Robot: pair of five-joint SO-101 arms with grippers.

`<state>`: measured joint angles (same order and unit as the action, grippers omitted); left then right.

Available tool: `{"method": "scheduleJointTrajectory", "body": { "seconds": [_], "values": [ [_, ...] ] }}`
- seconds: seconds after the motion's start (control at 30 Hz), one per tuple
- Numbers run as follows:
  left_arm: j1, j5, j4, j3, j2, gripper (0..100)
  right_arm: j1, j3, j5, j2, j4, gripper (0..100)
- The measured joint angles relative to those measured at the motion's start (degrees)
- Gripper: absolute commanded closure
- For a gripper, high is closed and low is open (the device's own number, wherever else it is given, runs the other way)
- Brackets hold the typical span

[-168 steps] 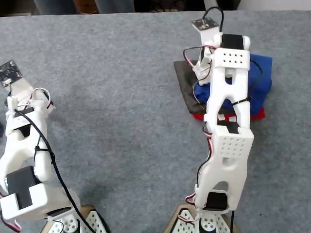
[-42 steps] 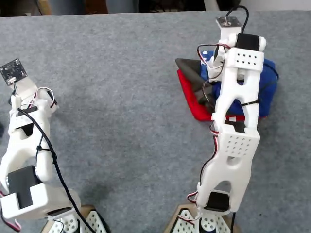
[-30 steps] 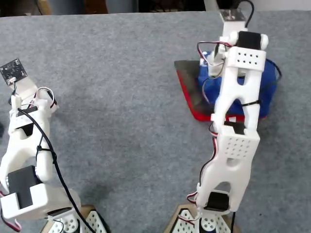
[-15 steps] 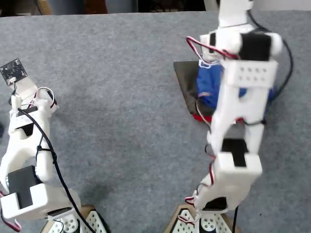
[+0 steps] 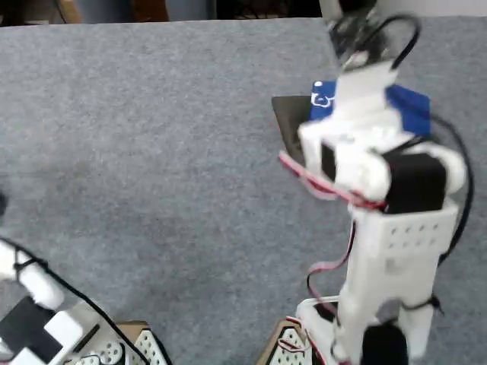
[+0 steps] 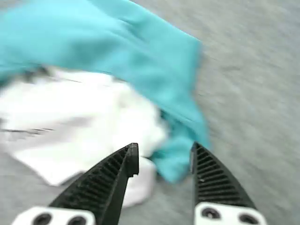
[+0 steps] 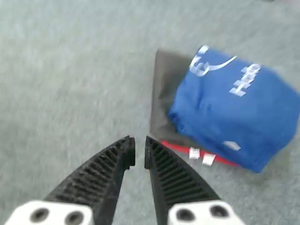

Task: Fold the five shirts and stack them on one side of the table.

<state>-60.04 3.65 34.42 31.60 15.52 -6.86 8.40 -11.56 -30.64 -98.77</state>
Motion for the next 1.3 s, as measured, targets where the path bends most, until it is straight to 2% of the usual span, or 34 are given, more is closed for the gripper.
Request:
{"method": "scheduleJointTrajectory", "body": {
  "seconds": [0.17,0.27,0.4,0.5,0.63,0.77,1.0,1.23,1.3],
  "values": [
    [-8.0,4.75,0.0,-7.47,-2.64,77,-3.69,-19.6,-0.44,-12.84,8.26,93.9],
    [-8.53,7.82,0.18,-12.13,-9.85,77,-4.92,-28.48,-0.44,-20.13,13.89,93.9],
    [-7.82,8.44,0.26,-20.13,-25.05,78,-5.54,-35.6,-0.53,-27.16,18.73,93.9],
    [-7.56,8.53,0.53,-28.48,-38.51,83,-5.45,-36.13,-0.53,-29.1,19.08,93.9],
    [-7.91,8.97,3.87,-41.93,-52.57,95,-5.36,-36.22,-0.53,-29.45,19.08,93.9],
    [-8.09,9.05,13.27,-55.56,-58.46,97,-1.85,-36.31,-0.53,-29.45,19.08,93.9],
    [-8.53,9.14,36.31,-76.04,-59.6,97,2.37,-36.57,-0.44,-29.45,19.34,93.9],
    [-3.87,9.23,60.84,-101.89,-58.55,97,2.64,-36.57,-0.44,-29.45,19.34,93.9],
    [-2.02,9.23,64.26,-108.84,-57.49,97,2.46,-36.57,0.0,-29.45,19.34,93.9]
  ]
}}
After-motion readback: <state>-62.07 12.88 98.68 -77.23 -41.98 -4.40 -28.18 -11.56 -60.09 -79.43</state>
